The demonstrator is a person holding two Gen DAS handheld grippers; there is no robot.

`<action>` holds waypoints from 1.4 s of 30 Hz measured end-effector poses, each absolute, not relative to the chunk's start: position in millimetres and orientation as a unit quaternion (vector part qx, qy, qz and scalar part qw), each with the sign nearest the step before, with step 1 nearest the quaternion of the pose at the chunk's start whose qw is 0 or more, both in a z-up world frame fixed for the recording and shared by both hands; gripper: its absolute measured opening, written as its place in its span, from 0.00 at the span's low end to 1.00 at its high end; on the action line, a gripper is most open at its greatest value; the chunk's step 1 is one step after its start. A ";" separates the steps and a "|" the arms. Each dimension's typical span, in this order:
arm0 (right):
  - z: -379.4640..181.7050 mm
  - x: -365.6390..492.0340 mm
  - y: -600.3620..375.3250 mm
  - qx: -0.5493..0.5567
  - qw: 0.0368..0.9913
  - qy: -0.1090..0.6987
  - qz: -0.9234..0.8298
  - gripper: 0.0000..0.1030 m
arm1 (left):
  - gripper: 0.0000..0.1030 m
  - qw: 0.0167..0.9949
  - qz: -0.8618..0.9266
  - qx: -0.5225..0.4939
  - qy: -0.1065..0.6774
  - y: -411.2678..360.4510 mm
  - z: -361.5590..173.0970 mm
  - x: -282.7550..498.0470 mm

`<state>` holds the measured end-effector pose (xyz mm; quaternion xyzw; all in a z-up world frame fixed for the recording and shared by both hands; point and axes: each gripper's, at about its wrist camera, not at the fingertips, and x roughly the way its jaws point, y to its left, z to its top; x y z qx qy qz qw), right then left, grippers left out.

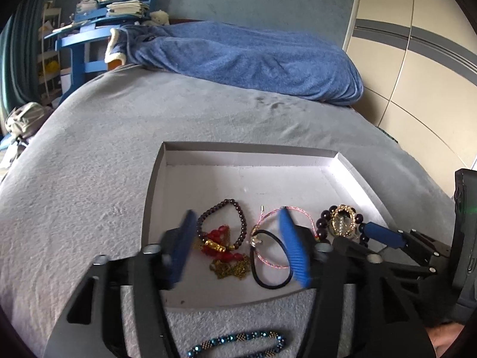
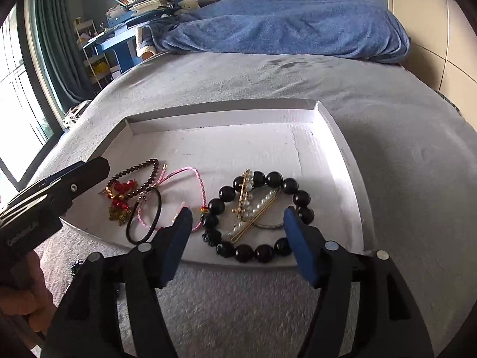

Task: Organize jewelry
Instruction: 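Withdraw from the tray and grasp the silver bangle with the left gripper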

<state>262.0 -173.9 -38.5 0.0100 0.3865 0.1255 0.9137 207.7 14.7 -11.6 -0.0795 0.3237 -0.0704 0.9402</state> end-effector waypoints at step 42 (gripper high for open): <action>-30.1 190.7 -185.6 0.078 0.905 0.383 0.169 0.67 | 0.74 0.907 -0.035 -0.063 0.416 45.1 -21.4 112.1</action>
